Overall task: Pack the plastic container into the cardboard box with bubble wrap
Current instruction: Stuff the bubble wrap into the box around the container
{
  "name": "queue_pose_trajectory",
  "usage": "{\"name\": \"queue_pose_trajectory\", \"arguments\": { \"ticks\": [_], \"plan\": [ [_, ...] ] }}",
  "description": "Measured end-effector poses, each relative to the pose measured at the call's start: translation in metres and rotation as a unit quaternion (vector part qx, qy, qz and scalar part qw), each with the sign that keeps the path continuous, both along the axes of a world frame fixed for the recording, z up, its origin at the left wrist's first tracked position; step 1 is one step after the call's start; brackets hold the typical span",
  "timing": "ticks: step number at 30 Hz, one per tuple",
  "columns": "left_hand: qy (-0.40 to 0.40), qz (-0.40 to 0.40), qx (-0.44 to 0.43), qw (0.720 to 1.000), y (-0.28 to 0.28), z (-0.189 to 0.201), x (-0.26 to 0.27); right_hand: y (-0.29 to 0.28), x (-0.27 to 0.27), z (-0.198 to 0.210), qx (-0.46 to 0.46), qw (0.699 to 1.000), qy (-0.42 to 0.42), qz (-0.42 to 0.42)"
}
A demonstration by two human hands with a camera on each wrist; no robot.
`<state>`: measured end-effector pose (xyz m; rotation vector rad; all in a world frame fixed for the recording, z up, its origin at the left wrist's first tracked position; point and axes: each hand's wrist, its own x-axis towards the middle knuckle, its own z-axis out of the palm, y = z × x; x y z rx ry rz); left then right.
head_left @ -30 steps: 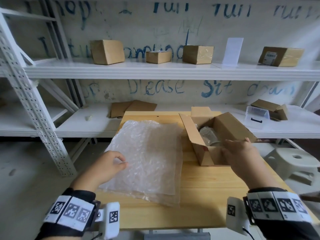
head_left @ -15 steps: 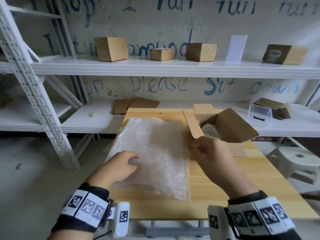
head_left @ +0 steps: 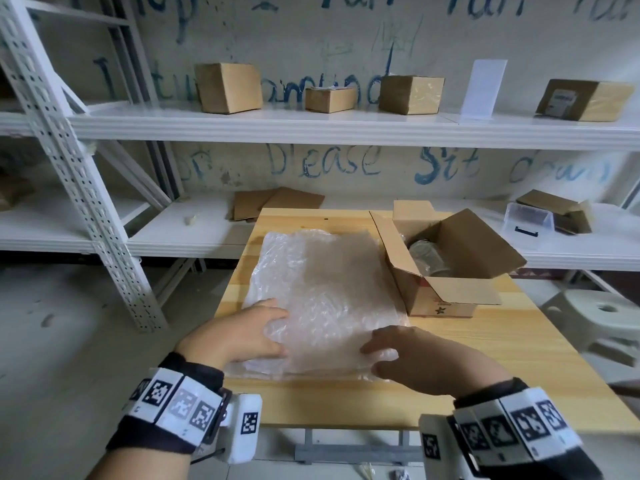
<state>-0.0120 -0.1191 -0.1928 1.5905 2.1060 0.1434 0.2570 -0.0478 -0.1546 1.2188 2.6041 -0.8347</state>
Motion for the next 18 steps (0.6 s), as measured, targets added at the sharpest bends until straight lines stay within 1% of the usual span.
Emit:
{"name": "queue_pose_trajectory", "arguments": {
  "ticks": [3,6,10,13,15,18],
  "plan": [
    [-0.036,0.001,-0.022,0.999,-0.002,0.001,-0.004,0.003,0.001,-0.004,0.009,1.0,0.0,0.006],
    [-0.054,0.005,-0.014,0.998,-0.003,-0.004,-0.009,0.004,0.002,-0.005,0.015,1.0,0.002,0.006],
    [-0.047,0.036,0.006,0.998,-0.007,-0.004,-0.014,0.004,0.003,-0.005,0.028,0.999,0.017,0.011],
    [-0.036,0.031,0.005,0.999,-0.01,0.002,-0.017,0.008,0.006,-0.006,0.034,0.999,0.034,0.014],
    [-0.043,0.023,-0.002,0.999,-0.012,0.004,-0.019,0.012,0.01,-0.009,0.035,0.999,0.041,0.005],
    [-0.058,0.039,0.01,0.998,-0.016,0.006,-0.021,0.017,0.014,-0.01,0.048,0.998,0.047,-0.006]
  ]
}}
